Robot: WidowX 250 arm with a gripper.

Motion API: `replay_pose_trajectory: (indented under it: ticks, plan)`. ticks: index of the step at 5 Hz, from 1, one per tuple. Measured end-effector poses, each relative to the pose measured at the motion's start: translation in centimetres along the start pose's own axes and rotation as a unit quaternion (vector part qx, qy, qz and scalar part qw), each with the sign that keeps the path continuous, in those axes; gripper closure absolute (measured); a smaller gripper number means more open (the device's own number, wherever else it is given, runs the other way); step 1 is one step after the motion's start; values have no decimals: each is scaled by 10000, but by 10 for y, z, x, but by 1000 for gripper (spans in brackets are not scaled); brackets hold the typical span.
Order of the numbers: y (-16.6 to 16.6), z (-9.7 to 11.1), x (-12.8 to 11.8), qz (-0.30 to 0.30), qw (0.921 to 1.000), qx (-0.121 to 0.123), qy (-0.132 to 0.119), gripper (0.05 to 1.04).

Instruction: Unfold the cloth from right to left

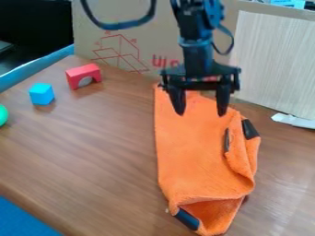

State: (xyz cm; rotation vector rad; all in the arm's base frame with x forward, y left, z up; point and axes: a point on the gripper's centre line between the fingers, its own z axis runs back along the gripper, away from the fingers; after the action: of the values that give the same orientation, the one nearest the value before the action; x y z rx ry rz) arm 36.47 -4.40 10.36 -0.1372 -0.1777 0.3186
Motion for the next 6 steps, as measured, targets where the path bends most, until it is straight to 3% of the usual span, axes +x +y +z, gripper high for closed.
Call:
replay_pose_trajectory:
  ticks: [3, 4, 6]
  plan:
    - [-16, -38, -3, 40, 9999, 139, 68, 83]
    - [-29, -34, 0, 36, 10000, 13, -8, 83]
    - [-37, -42, 5, 140, 9999, 13, 66, 83]
